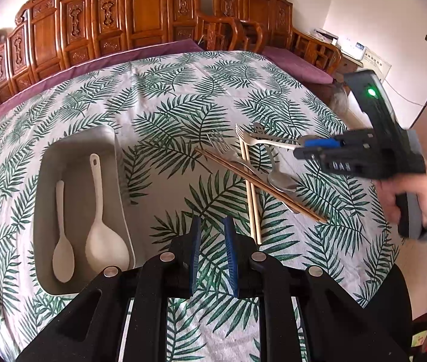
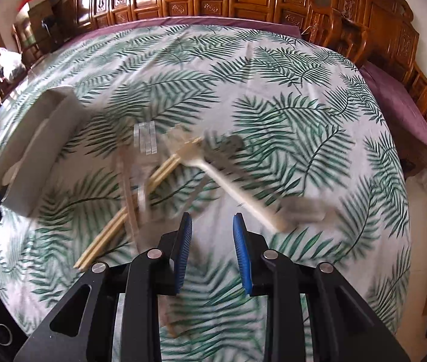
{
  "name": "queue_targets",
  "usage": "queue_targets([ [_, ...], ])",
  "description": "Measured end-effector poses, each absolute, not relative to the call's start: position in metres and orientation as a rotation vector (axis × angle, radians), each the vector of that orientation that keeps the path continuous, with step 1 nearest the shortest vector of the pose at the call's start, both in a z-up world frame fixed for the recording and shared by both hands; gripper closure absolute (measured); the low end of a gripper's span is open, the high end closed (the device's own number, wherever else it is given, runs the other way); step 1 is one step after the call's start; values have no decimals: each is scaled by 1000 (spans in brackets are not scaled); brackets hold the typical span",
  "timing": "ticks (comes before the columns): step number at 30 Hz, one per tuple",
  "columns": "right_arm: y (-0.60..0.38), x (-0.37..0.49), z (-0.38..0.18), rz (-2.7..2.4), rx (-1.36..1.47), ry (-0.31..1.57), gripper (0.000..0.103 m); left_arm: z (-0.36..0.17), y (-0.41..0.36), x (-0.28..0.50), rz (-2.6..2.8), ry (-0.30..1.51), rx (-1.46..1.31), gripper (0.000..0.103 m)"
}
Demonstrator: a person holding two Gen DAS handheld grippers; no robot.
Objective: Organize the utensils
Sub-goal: 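Move the right gripper to the utensil pile and grasp the beige plastic fork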
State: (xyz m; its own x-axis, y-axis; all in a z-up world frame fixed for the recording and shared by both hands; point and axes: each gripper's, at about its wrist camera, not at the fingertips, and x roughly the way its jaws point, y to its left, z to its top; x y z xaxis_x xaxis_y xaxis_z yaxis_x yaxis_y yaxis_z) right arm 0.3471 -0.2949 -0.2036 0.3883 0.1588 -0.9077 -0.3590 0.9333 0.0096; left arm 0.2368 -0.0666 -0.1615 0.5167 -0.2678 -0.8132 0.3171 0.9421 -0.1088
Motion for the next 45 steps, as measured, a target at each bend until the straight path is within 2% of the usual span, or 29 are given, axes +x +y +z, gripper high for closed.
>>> queue_targets([
  [11, -295, 391, -234, 378, -279, 1221, 73, -176, -75, 246, -358, 998, 78, 87],
  [19, -279, 396, -235, 448, -349, 1221, 73, -193, -87, 252, -368, 1038, 102, 87],
  [23, -279, 395, -236, 473, -324, 1227, 87, -199, -94, 251, -376, 1052, 113, 87],
  [26, -279, 390, -235, 481, -322, 1234, 93, -201, -98, 249, -383, 1060, 121, 87],
  [41, -305, 335, -214, 451, -201, 1178, 94, -209, -117, 275, -366, 1065, 107, 87],
  [45, -309, 326, -211, 467, -169, 1174, 94, -209, -124, 291, -349, 1060, 82, 80],
])
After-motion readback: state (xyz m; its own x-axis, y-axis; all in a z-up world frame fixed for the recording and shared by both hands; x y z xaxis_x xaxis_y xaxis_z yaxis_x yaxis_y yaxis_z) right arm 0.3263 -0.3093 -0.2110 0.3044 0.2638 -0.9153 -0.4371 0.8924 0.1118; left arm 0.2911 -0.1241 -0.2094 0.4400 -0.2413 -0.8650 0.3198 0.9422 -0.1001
